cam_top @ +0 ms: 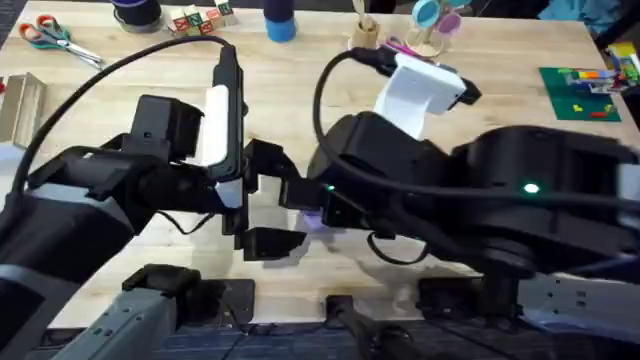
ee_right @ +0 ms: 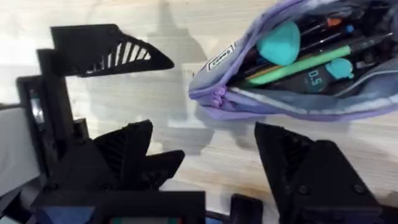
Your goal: Unzip the bag, pick up the pens from the table one at a time and place them inside, then zip the bag closed.
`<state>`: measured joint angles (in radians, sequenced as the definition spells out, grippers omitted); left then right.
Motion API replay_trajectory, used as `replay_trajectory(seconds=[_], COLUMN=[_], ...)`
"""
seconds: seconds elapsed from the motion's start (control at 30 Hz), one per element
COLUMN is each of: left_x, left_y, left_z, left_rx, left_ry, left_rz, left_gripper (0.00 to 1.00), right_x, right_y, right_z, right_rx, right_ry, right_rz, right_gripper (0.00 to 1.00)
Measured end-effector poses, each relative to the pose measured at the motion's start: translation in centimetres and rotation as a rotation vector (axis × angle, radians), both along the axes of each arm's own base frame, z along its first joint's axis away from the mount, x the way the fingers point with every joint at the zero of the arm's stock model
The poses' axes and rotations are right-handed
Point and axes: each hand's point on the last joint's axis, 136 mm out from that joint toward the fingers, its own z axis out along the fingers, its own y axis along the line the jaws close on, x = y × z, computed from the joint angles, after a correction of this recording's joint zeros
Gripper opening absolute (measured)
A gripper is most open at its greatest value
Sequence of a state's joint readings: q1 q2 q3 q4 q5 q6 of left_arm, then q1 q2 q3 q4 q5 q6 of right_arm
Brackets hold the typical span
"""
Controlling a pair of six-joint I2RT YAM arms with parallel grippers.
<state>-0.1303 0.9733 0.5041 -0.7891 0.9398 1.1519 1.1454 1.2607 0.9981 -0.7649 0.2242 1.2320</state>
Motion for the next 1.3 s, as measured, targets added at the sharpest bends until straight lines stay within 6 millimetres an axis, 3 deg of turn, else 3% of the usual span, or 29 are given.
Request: replay_trajectory(seconds=[0.23,0.5,0.83,1.1,1.3], left_x=[0.0,0.0,0.0,0.0,0.0], left_y=[0.0,0.0,0.0,0.0,0.0], left_z=[0.0,0.0,0.0,0.0,0.0], left_rx=[0.000,0.000,0.000,0.000,0.000], left_ry=[0.000,0.000,0.000,0.000,0.000], left_rz=[0.000,0.000,0.000,0.000,0.000], left_gripper=[0.995,0.995,0.995,0.995,0.995], right_x=[0.6,2.6,3.1,3.1,3.1], right_y=[0.1,-0.5,-0.3,-0.2,0.0], right_z=[-1.6,-2.3,-3.0,-4.1,-4.2], right_rx=[-0.043,-0.051,-0.054,-0.082,-0.078], right_ry=[0.021,0.028,0.036,0.052,0.052], right_rz=[-0.019,-0.087,-0.104,-0.106,-0.108], right_gripper=[0.996,0.982,0.839,0.605,0.497])
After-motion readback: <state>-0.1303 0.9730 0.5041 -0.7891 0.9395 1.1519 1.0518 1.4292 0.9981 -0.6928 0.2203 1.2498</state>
